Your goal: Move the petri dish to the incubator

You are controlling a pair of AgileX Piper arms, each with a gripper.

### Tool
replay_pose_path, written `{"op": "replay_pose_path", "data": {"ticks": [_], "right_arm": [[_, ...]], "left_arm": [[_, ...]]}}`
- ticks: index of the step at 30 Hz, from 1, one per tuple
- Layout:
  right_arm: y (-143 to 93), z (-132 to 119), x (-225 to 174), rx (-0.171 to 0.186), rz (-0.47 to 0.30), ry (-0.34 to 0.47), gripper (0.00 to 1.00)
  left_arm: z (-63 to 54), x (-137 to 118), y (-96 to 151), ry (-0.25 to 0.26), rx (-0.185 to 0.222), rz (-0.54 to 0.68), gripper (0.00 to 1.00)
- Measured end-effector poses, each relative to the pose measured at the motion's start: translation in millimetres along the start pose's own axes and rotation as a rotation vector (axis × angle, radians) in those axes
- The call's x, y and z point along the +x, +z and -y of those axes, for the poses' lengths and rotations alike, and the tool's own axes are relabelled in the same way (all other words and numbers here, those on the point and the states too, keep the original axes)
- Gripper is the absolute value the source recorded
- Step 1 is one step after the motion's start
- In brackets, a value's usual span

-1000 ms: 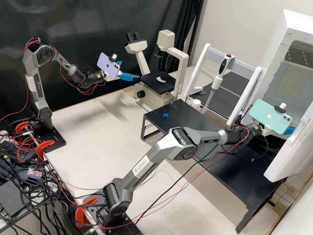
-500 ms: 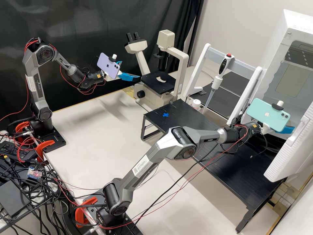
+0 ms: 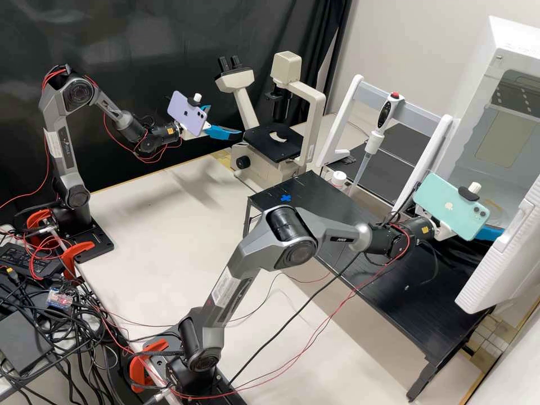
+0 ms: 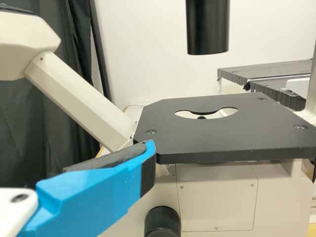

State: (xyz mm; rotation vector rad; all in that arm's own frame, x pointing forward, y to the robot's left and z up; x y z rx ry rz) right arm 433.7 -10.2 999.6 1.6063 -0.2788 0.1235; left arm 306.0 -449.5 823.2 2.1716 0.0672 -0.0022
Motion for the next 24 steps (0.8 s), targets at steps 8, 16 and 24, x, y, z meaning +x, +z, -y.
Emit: {"op": "replay_pose_path", "data": {"ticks": [8,16,24], "right_arm": [[-13,-8,-73,0.039,-0.111,0.090,1.00],[-30,13,-157,0.051,-0.226,0.153,1.00],[-52,54,-228,0.067,-0.363,0.116,1.00]], "left_arm": [[0.0,0,0,0.000,0.000,0.000,1.00],[0.0,0,0,0.000,0.000,0.000,1.00],[0.0,0,0,0.000,0.000,0.000,1.00]]}}
